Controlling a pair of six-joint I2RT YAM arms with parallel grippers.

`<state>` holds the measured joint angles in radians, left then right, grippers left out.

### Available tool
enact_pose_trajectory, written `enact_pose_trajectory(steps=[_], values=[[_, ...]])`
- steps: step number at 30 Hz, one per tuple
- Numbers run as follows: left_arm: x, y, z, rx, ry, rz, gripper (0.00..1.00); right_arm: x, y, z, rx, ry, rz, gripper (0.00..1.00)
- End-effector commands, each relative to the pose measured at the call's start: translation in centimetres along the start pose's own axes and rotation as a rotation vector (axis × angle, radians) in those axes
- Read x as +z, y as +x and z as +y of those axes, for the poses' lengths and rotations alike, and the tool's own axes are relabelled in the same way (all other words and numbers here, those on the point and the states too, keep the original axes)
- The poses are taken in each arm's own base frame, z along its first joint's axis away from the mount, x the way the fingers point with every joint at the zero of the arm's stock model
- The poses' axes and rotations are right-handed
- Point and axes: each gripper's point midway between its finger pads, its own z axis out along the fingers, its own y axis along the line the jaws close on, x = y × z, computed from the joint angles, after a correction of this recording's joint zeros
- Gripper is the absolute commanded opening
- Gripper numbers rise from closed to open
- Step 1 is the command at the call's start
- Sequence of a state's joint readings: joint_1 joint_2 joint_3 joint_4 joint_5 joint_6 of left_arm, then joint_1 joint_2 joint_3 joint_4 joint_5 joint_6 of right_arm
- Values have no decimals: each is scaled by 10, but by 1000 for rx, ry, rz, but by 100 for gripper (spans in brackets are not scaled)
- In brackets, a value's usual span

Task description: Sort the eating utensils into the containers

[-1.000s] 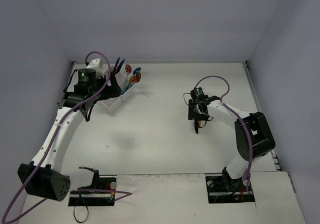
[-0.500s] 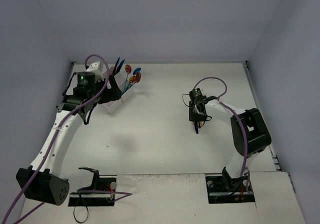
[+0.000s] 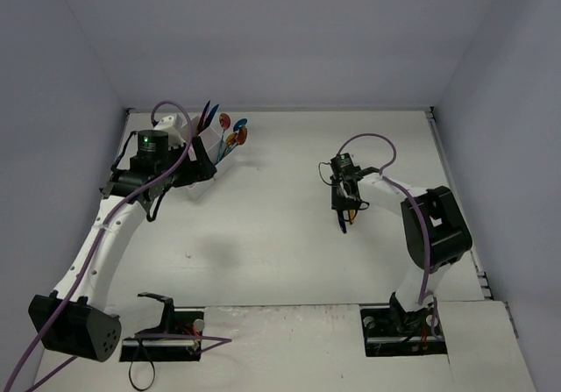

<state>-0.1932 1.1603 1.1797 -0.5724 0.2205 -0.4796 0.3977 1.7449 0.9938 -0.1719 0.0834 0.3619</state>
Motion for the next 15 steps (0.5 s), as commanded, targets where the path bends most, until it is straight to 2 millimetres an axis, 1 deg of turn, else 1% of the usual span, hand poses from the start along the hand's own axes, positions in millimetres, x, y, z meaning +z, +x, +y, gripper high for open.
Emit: enact_pose_trajectory(steps=[1, 2, 3, 6, 8, 9, 10, 12, 13, 14, 15], values=[[-13, -13, -14, -4, 65, -59, 76, 15, 18, -15, -20, 63, 56, 12], [-14, -12, -17, 1, 84, -54, 76, 16, 20, -14, -25, 55, 62, 5], [-15, -12, -19, 4, 97, -51, 76, 17, 21, -11, -31, 39, 64, 1], [-15, -6, -31, 8, 161, -18, 76, 17, 20, 0, -54, -28, 55, 0], [-15, 1, -44, 5, 214, 16, 76, 11, 21, 20, -89, -122, 43, 0], [-14, 4, -47, 4, 224, 29, 76, 3, 17, 32, -112, -165, 15, 0], [-12, 7, -53, 10, 242, 44, 76, -7, 12, 46, -145, -209, -21, 0], [-10, 15, -69, 25, 279, 66, 76, -29, 2, 65, -187, -275, -90, 0], [-8, 20, -78, 27, 297, 76, 76, -44, 1, 84, -237, -325, -133, 0], [-7, 21, -84, 22, 312, 73, 76, -54, 2, 99, -278, -360, -158, 0], [-3, 24, -90, 23, 322, 80, 76, -71, -1, 110, -298, -403, -196, 0]])
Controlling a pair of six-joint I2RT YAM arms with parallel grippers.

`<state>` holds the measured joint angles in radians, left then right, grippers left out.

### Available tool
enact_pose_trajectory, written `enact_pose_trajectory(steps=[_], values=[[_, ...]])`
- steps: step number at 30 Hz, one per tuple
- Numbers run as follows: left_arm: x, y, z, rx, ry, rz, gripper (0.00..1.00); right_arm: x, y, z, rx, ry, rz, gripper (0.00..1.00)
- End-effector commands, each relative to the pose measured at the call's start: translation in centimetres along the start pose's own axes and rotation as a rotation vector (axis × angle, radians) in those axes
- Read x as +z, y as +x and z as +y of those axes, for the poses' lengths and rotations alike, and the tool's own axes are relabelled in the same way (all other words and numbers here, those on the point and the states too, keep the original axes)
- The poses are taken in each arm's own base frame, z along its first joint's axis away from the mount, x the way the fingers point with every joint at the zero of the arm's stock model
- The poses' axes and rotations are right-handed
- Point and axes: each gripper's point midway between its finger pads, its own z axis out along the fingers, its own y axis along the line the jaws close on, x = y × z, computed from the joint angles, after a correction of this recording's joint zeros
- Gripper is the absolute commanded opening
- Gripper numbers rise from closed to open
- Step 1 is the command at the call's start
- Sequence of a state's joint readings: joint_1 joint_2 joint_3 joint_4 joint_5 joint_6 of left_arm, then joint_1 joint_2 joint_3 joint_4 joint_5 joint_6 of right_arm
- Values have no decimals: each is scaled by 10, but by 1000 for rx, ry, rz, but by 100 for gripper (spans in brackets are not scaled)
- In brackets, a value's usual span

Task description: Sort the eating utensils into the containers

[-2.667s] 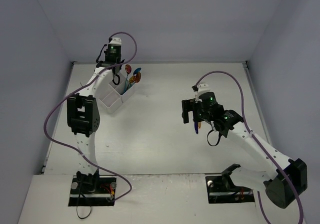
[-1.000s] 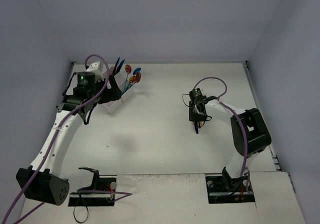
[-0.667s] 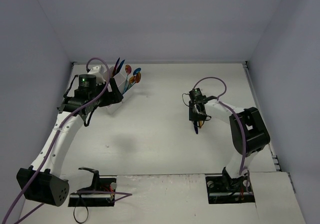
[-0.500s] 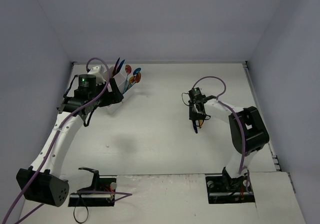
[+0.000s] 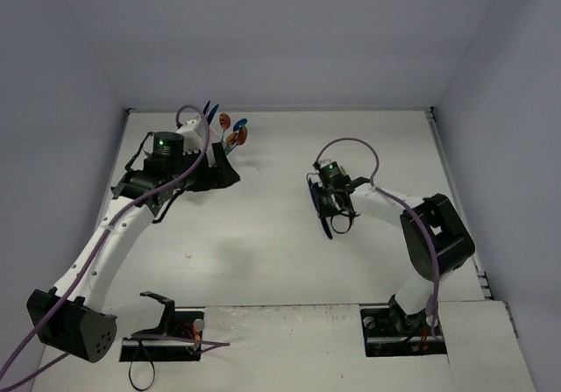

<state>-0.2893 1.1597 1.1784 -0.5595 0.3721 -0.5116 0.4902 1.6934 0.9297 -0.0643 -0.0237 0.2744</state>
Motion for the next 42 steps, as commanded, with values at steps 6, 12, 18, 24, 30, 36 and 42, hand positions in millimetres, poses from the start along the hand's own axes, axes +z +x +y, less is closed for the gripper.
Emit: enact_pose_trajectory(steps=[6, 12, 18, 24, 30, 36, 42], values=[[30, -2, -62, -35, 181, -31, 76, -119, -59, 123, -220, -421, -378, 0], [38, -8, -82, -66, 247, -65, 76, -183, -82, 153, -264, -565, -530, 0], [36, -22, -113, -65, 375, -124, 76, -216, -97, 164, -282, -626, -598, 0], [35, -25, -130, -15, 425, -168, 75, -225, -101, 167, -289, -645, -616, 0], [49, -14, -126, -12, 405, -130, 35, -233, -104, 169, -294, -661, -630, 0], [48, -22, -132, -6, 410, -162, 0, -232, -105, 171, -302, -661, -629, 0], [44, -34, -134, 26, 404, -204, 0, -222, -111, 164, -299, -612, -634, 52]])
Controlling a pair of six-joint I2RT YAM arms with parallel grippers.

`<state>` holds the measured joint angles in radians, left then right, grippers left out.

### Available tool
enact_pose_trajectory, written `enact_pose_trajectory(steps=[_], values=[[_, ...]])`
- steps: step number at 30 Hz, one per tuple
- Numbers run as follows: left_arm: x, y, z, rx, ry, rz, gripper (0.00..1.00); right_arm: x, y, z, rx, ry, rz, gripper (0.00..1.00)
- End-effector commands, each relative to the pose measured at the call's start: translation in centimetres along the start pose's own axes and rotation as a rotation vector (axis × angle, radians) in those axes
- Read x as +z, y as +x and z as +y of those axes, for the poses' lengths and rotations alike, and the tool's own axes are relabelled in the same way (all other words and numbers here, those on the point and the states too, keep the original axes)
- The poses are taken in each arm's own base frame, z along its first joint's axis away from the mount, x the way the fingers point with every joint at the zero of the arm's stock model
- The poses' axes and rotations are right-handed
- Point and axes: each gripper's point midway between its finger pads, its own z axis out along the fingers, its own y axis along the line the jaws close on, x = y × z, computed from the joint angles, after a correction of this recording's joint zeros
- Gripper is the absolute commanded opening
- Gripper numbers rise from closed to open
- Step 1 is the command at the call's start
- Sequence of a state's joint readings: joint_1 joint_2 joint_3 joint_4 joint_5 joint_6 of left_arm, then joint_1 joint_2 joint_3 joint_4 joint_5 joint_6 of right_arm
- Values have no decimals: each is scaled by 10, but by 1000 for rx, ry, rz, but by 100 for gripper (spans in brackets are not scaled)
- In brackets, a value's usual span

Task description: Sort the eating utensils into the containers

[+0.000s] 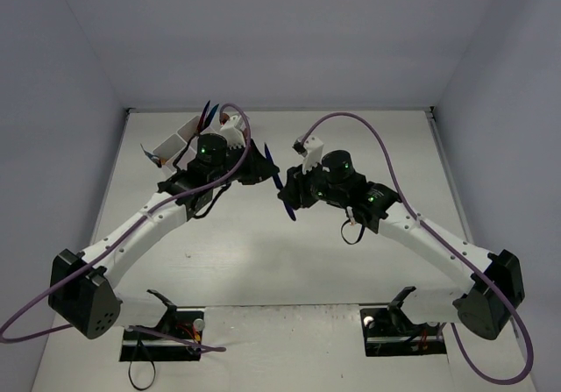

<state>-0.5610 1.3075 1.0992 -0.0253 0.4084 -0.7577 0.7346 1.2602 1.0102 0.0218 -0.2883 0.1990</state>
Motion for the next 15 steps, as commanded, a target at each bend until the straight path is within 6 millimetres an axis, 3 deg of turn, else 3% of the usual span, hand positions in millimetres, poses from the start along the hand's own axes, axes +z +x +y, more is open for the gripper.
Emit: enact_pose_trajectory(steps=[1, 4, 7, 8, 10, 11, 15], values=[[-7, -41, -21, 88, 35, -131, 0, -9, -57, 10, -58, -16, -169, 57], [-14, -55, -12, 139, -34, -152, 0, -10, -55, -9, -44, 40, -167, 81], [-23, -70, 10, 206, -150, -154, 0, -13, -50, -29, -19, 98, -159, 93], [-33, -90, 22, 229, -218, -189, 0, -16, -44, -41, -2, 137, -147, 98], [-52, -123, 37, 244, -327, -259, 0, -22, -36, -59, 23, 190, -131, 100], [-56, -129, 53, 294, -399, -248, 0, -27, -32, -70, 38, 224, -125, 100], [-85, -184, 94, 396, -638, -344, 0, -40, -18, -96, 54, 311, -104, 100]])
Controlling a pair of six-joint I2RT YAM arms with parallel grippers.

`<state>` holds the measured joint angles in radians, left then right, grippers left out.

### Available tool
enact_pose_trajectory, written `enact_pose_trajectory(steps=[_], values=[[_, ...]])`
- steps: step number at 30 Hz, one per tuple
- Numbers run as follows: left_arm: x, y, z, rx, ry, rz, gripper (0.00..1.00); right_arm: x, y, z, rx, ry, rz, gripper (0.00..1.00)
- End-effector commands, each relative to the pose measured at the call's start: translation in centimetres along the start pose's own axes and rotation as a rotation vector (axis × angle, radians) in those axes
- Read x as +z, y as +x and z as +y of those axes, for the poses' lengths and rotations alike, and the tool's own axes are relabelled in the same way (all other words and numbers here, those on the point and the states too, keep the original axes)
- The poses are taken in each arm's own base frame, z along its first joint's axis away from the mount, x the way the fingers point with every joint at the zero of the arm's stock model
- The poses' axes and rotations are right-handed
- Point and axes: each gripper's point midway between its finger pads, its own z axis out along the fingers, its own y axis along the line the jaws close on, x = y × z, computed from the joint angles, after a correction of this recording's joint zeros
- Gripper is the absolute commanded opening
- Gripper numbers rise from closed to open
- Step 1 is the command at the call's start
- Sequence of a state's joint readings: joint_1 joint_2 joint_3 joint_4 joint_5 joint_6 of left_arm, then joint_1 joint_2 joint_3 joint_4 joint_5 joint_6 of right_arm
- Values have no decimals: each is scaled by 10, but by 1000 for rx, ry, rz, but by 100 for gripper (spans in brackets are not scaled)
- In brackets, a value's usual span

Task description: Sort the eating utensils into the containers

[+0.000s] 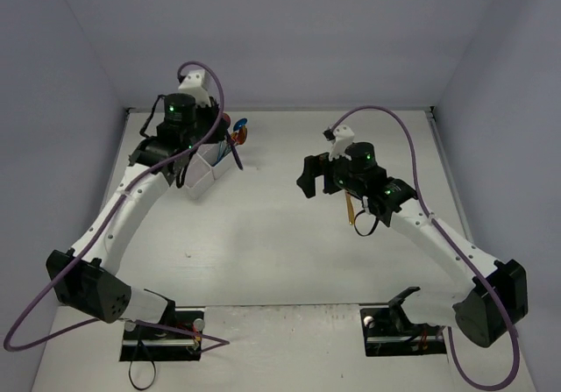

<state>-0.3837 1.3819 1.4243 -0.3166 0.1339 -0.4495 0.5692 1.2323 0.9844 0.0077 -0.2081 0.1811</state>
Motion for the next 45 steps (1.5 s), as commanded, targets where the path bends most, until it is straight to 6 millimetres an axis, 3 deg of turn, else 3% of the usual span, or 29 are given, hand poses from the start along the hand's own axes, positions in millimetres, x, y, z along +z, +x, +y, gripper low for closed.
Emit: enact_pose_trajectory(steps=[1, 4, 5, 7, 12, 13, 15, 19, 26, 28, 33, 36, 41, 45], values=[[-12, -72, 65, 167, -288, -167, 0, -16, -8, -26, -2, 96, -53, 100], [-4, -108, 106, 199, -442, -258, 0, -17, 3, -29, 1, 108, -29, 100], [4, -111, 121, 203, -480, -261, 0, -17, 9, -31, 6, 112, -11, 100], [9, -130, 131, 204, -508, -297, 0, -16, 14, -31, 14, 113, 6, 100], [48, -149, 159, 246, -576, -296, 0, -17, 26, -34, 19, 122, 36, 100], [44, -159, 156, 245, -576, -320, 0, -17, 27, -34, 19, 124, 40, 100], [69, -150, 172, 267, -606, -271, 0, -17, 31, -36, 19, 127, 52, 100], [96, -134, 189, 278, -628, -221, 0, -18, 36, -43, 21, 163, 66, 100], [121, -89, 207, 250, -633, -130, 0, -21, 39, -61, 33, 258, 80, 100], [123, -82, 208, 243, -630, -116, 0, -22, 40, -63, 38, 271, 87, 100], [120, -67, 203, 222, -591, -85, 19, -22, 51, -85, 47, 387, 136, 100], [111, -71, 195, 208, -567, -100, 33, -21, 54, -94, 66, 433, 151, 100], [83, -90, 171, 168, -506, -156, 53, -16, 61, -114, 121, 507, 193, 100], [44, -102, 148, 133, -459, -178, 64, -4, 72, -126, 163, 523, 248, 100]])
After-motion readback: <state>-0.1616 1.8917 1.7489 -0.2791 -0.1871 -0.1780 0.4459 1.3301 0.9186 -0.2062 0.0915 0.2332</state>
